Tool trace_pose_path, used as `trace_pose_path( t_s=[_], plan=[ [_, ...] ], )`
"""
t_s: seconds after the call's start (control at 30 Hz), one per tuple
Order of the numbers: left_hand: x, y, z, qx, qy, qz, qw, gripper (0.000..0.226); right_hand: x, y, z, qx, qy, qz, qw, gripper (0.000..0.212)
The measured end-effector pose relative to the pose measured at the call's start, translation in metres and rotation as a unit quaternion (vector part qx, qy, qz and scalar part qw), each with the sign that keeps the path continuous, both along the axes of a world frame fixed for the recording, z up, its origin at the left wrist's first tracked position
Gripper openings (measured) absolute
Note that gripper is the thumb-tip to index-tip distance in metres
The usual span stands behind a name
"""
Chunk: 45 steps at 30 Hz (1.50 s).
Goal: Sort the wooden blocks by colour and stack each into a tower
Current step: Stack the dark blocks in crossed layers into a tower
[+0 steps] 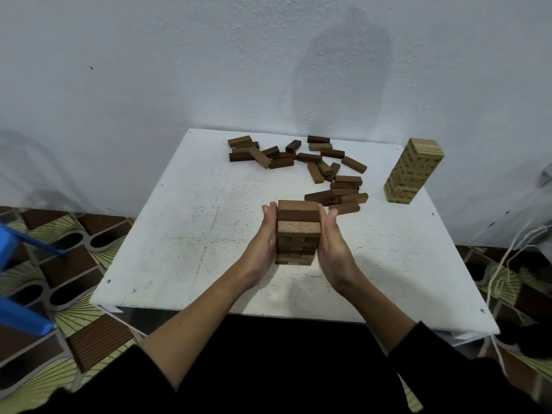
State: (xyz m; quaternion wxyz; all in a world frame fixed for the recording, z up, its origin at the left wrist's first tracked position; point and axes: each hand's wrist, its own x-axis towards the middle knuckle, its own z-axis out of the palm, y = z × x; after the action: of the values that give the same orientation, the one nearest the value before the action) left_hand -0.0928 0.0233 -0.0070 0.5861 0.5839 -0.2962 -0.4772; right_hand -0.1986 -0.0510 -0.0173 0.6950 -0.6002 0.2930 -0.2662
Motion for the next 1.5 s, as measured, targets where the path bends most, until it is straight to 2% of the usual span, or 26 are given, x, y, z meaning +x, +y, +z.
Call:
trace_pose_path(
  t_s=[0.03,0.07,0.1,0.17,0.2,0.23,0.27,0.33,0.43,0.6,1.0,1.37,1.43,1.5],
  plan=[
    [0.001,-0.001,-0.002,-0.008,0.009,-0.011,1.0,0.051,0.0,0.0,-0.002,-0.011,0.011,0.003,1.0,0.073],
    [0.004,0.001,-0.005,-0.012,-0.017,-0.038,0.999,0.051,-0.002,-0.001,-0.003,-0.034,0.028,0.013,0.999,0.073],
    [0.009,0.005,-0.01,-0.019,-0.037,-0.059,0.997,0.063,-0.005,-0.002,-0.004,-0.055,0.044,0.025,0.997,0.071],
    [0.021,0.009,-0.015,-0.016,-0.065,-0.085,0.994,0.113,-0.012,-0.007,-0.001,-0.065,0.077,0.042,0.994,0.07],
    [0.025,0.008,-0.014,-0.015,-0.081,-0.085,0.993,0.127,-0.015,-0.012,0.0,-0.066,0.089,0.047,0.993,0.082],
    [0.032,0.006,-0.017,-0.026,-0.101,-0.085,0.991,0.132,-0.019,-0.018,0.001,-0.068,0.092,0.055,0.992,0.098],
    [0.037,0.006,-0.016,-0.035,-0.127,-0.094,0.987,0.131,-0.021,-0.023,0.004,-0.079,0.093,0.07,0.99,0.11],
    [0.045,0.001,-0.014,-0.046,-0.169,-0.11,0.978,0.123,-0.023,-0.032,0.008,-0.133,0.107,0.105,0.98,0.118],
    [0.05,-0.006,-0.01,-0.05,-0.211,-0.119,0.969,0.113,-0.02,-0.042,0.014,-0.189,0.135,0.133,0.963,0.118],
    [0.052,-0.01,-0.006,-0.05,-0.257,-0.133,0.956,0.114,-0.013,-0.051,0.021,-0.234,0.148,0.147,0.95,0.115],
    [0.048,-0.01,-0.004,-0.028,-0.275,-0.11,0.955,0.109,-0.007,-0.052,0.023,-0.246,0.157,0.148,0.945,0.109],
    [0.038,-0.005,0.001,-0.028,-0.204,-0.101,0.973,0.118,-0.011,-0.047,0.022,-0.223,0.159,0.137,0.952,0.111],
    [0.028,0.0,0.008,-0.023,-0.137,-0.075,0.987,0.116,-0.013,-0.043,0.021,-0.179,0.141,0.114,0.967,0.101],
    [0.018,0.003,0.018,0.001,-0.061,-0.033,0.998,0.105,-0.011,-0.035,0.021,-0.117,0.106,0.059,0.986,0.078]
  ],
)
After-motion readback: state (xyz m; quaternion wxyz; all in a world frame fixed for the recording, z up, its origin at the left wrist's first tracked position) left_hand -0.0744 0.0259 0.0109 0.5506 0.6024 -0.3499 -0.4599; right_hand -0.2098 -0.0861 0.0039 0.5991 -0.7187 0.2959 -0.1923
